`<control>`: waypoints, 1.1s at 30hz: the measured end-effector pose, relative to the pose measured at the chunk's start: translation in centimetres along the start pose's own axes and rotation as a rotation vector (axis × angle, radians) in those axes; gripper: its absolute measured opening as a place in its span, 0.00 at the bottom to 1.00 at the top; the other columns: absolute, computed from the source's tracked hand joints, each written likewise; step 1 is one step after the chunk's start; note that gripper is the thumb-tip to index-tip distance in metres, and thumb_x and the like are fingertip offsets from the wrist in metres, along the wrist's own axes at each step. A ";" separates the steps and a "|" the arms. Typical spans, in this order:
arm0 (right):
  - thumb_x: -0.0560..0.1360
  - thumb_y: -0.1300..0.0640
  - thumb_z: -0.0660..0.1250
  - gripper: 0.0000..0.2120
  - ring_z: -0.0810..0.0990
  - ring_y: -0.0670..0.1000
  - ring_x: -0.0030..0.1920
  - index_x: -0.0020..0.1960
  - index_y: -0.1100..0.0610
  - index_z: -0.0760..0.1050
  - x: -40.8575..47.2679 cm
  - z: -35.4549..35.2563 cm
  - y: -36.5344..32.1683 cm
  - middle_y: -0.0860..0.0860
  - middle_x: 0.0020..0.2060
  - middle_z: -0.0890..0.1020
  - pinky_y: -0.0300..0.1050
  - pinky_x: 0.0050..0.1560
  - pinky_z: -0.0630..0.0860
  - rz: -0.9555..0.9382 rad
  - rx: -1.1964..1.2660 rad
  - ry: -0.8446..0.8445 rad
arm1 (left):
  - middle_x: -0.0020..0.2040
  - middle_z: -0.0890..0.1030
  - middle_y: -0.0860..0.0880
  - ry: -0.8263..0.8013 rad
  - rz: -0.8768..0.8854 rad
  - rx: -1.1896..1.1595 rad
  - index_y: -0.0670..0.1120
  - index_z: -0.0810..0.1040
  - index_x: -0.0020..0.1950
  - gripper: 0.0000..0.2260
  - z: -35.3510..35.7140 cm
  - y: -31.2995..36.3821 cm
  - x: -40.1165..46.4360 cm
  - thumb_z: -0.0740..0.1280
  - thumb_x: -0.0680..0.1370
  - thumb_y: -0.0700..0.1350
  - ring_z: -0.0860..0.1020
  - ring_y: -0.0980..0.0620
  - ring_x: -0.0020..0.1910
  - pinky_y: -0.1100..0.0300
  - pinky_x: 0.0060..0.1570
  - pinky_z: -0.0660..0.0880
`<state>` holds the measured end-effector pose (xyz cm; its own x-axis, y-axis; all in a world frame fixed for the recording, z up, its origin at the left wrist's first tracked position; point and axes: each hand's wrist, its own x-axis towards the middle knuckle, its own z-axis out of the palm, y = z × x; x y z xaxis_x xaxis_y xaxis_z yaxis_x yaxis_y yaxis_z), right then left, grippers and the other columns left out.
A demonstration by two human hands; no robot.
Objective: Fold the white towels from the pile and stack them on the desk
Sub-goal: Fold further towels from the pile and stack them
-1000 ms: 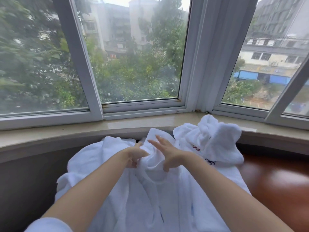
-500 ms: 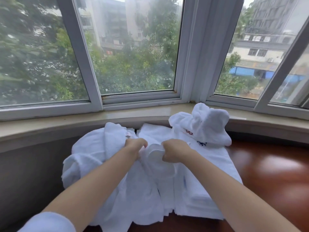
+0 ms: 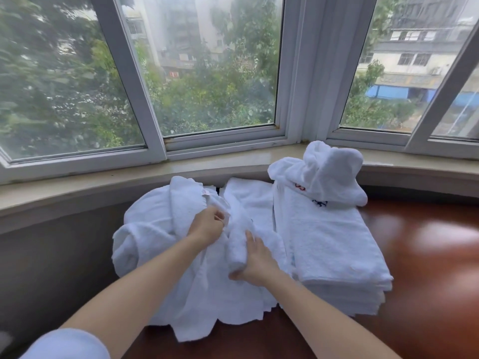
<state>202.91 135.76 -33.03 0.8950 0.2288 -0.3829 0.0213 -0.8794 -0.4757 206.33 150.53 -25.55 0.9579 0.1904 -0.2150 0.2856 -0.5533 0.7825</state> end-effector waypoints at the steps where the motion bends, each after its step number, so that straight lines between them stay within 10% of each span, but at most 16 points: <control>1: 0.68 0.44 0.71 0.52 0.61 0.58 0.72 0.78 0.47 0.38 -0.2 0.2 0.1 0.52 0.75 0.53 0.52 0.67 0.67 -0.002 0.045 0.012 | 0.46 0.81 0.43 0.001 0.073 0.198 0.44 0.77 0.44 0.11 0.1 -0.6 -0.1 0.57 0.73 0.33 0.78 0.44 0.45 0.53 0.47 0.76; 5: 0.76 0.58 0.56 0.14 0.75 0.54 0.48 0.61 0.50 0.69 -1.1 -1.3 0.1 0.52 0.56 0.78 0.47 0.46 0.73 0.060 0.323 0.359 | 0.54 0.79 0.47 0.020 0.348 0.793 0.46 0.78 0.50 0.11 1.0 -2.0 -0.4 0.58 0.76 0.38 0.77 0.43 0.52 0.57 0.44 0.70; 10: 0.76 0.62 0.57 0.07 0.74 0.54 0.39 0.47 0.52 0.70 -1.2 -5.6 -0.2 0.48 0.36 0.75 0.43 0.31 0.63 0.099 0.525 0.629 | 0.59 0.74 0.47 -0.040 0.440 1.150 0.45 0.79 0.57 0.12 3.3 -2.1 0.0 0.63 0.77 0.47 0.72 0.45 0.60 0.55 0.48 0.69; 14: 0.75 0.62 0.58 0.07 0.74 0.52 0.38 0.47 0.54 0.73 -1.0 -6.7 -0.3 0.48 0.36 0.76 0.43 0.32 0.63 0.089 0.480 0.641 | 0.46 0.81 0.51 -0.023 0.840 1.442 0.55 0.84 0.42 0.14 4.2 -1.9 -0.7 0.78 0.57 0.51 0.80 0.50 0.49 0.58 0.50 0.76; 16: 0.75 0.61 0.57 0.07 0.74 0.51 0.37 0.46 0.54 0.73 -0.9 -6.8 -0.1 0.47 0.35 0.77 0.42 0.30 0.65 0.096 0.481 0.658 | 0.60 0.76 0.47 -0.302 0.900 1.566 0.56 0.74 0.67 0.24 5.3 -2.7 -0.5 0.72 0.71 0.48 0.72 0.47 0.64 0.39 0.69 0.62; 19: 0.75 0.61 0.57 0.07 0.75 0.52 0.37 0.47 0.54 0.74 -0.8 -6.9 0.0 0.48 0.35 0.77 0.43 0.31 0.66 0.107 0.478 0.680 | 0.69 0.68 0.45 -0.539 0.709 1.732 0.57 0.62 0.75 0.22 6.6 -2.9 -0.3 0.60 0.81 0.48 0.59 0.42 0.72 0.23 0.62 0.37; 33: 0.74 0.63 0.57 0.16 0.76 0.52 0.49 0.58 0.53 0.75 -1.1 -4.6 0.1 0.48 0.52 0.78 0.43 0.42 0.69 0.064 0.331 0.622 | 0.73 0.64 0.51 -0.534 0.895 1.720 0.50 0.77 0.64 0.13 3.5 -3.1 -1.2 0.62 0.81 0.43 0.55 0.42 0.75 0.24 0.65 0.42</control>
<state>203.95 133.52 -28.98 0.9807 -0.1866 0.0586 -0.0877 -0.6873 -0.7211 204.36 149.18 -29.74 0.6370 -0.5611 -0.5286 -0.7707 -0.4489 -0.4522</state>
